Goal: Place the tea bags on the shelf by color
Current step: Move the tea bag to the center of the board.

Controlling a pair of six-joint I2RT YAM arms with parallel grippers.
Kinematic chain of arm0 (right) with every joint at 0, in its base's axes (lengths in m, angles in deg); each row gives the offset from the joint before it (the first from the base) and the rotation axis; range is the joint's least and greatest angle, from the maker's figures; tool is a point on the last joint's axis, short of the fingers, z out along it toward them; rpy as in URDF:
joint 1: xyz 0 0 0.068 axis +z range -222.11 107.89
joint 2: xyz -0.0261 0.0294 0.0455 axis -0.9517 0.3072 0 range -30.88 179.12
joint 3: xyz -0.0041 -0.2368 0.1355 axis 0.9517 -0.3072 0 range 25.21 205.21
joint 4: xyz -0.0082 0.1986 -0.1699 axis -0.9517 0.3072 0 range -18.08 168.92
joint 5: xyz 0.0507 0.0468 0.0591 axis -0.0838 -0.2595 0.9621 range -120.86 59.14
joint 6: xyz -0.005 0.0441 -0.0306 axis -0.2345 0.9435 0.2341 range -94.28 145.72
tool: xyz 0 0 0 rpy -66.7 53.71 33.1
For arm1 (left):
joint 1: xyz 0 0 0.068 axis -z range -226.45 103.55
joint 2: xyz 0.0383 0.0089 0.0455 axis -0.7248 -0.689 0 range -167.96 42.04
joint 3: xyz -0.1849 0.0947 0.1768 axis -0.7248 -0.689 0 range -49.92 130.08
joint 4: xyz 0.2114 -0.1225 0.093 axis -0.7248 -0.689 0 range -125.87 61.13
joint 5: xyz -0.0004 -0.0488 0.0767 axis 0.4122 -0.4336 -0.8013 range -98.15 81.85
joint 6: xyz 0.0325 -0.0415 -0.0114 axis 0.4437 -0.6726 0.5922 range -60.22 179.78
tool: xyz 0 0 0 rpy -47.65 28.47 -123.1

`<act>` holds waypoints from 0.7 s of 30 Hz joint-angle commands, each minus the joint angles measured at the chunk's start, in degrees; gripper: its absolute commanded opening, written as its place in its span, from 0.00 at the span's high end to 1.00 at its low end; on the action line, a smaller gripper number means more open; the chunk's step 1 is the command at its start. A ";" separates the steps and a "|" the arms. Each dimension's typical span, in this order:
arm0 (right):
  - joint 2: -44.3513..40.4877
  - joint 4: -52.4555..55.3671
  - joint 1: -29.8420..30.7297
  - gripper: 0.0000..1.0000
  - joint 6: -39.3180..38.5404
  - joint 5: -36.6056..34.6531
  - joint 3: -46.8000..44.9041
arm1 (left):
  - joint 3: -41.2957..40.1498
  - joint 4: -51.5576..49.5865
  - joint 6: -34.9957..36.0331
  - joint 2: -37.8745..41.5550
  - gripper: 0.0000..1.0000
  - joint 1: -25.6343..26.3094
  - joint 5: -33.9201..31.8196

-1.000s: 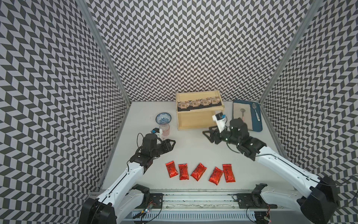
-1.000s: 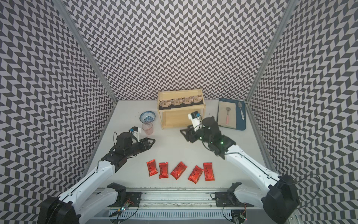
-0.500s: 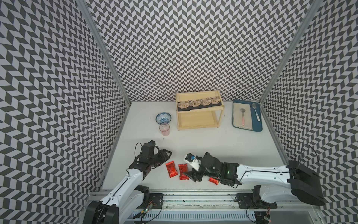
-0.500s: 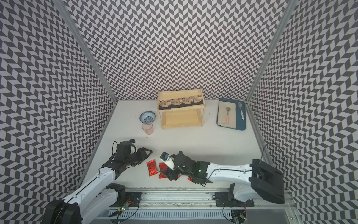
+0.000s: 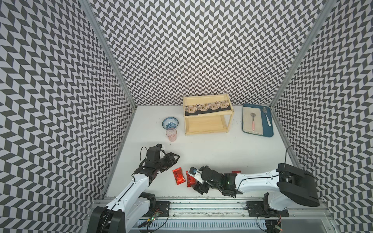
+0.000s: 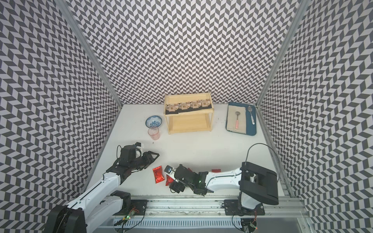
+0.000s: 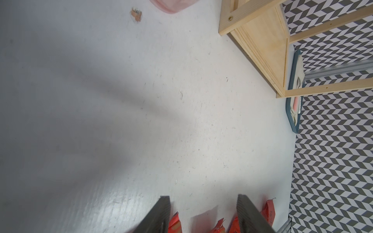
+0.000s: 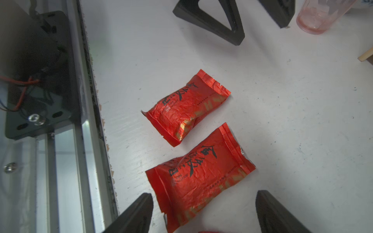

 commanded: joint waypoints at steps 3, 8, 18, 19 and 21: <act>2.58 -3.22 -1.67 0.16 0.19 -0.54 1.67 | 1.43 2.17 1.45 -0.63 0.42 -0.65 1.30; 2.94 -3.91 -4.84 0.16 0.19 0.68 1.75 | 0.26 4.03 1.17 -1.31 0.42 -0.65 2.42; 5.06 -3.87 -9.24 0.18 -0.38 3.19 4.66 | -0.56 5.92 1.30 -2.47 0.42 -0.66 3.75; 4.86 -3.53 -9.26 0.18 -0.49 3.57 4.97 | -0.54 5.97 1.29 -2.41 0.43 -0.65 3.66; 3.00 -3.41 -9.23 0.18 -0.18 5.29 4.69 | -0.38 5.52 1.72 -2.35 0.43 -0.81 3.33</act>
